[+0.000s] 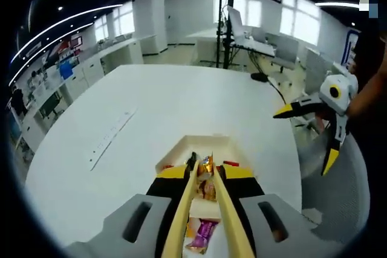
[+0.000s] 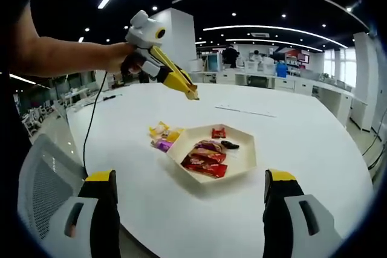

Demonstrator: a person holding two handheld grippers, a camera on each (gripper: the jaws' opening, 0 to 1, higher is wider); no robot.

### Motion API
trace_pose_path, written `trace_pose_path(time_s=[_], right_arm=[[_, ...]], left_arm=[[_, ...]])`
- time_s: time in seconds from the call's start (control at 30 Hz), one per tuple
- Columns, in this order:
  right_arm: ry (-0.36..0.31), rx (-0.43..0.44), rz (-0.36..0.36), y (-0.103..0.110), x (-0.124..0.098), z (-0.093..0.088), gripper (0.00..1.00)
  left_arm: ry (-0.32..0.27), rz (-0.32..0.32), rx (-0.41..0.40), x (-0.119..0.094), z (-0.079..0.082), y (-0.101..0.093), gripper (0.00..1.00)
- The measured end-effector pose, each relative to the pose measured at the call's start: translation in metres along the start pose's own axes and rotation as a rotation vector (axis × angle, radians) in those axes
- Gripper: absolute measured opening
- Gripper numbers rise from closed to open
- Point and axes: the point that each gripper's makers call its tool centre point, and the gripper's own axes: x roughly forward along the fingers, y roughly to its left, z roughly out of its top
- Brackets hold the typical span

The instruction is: Place the target food into the container with the food tongs after gripping and lifting it, then release it inside without dropping or visibly crushing the food.

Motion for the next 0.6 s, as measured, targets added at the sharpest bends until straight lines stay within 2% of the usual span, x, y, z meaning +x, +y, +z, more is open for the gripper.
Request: trace_pose_path(time_s=[0.33,0.6], right_arm=[[-0.005,0.007,-0.002,-0.001,0.0,0.001,1.0],[-0.012,0.016,-0.013,-0.003,-0.002,0.003,1.0]], left_arm=[[-0.001,-0.05,0.04,0.031,0.034,-0.009,0.16],[0.005,-0.083,0.066,0.046,0.042,-0.021,0.15]])
